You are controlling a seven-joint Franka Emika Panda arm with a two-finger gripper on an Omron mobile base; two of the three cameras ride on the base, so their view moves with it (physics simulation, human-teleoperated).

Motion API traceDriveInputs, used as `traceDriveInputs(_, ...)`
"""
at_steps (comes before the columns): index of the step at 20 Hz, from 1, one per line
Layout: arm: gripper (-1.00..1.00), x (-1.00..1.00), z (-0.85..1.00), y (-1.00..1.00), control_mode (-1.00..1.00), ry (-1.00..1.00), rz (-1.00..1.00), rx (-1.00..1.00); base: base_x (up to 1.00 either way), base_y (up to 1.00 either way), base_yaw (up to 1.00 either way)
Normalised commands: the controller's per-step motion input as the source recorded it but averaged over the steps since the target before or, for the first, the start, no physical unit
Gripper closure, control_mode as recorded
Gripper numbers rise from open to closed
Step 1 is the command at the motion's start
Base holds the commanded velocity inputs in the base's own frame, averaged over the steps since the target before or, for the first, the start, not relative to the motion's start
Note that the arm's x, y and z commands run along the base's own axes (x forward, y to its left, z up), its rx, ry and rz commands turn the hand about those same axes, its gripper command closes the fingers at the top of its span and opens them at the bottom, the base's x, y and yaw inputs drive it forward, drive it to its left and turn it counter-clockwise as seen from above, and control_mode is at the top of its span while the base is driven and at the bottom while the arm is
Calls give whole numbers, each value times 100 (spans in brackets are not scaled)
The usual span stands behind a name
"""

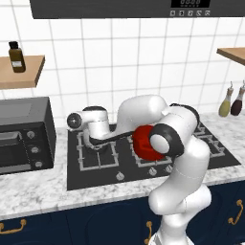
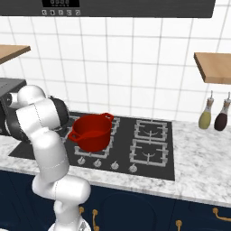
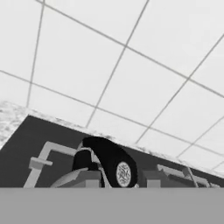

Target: Pick the kettle from the counter and place it on a stove burner. Then turn the burner on.

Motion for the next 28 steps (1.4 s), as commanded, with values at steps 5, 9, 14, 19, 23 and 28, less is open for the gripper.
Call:
traceDriveInputs(5, 100, -5, -36, 0, -100, -8, -8, 0, 0, 0, 0)
traceDriveInputs(9, -100, -12, -24, 0, -100, -3, -8, 0, 0, 0, 0)
traceDriveInputs(14, -100, -30, -1, -8, -100, 0, -8, 0, 0, 0, 0)
traceDriveInputs(19, -100, -20, -2, -17, -100, 0, -5, 0, 0, 0, 0)
traceDriveInputs(23, -100, -32, 5, -8, -100, 0, -2, 1, 0, 0, 0)
traceDriveInputs(28, -100, -85, 48, -11, -100, 0, -2, 4, 0, 0, 0)
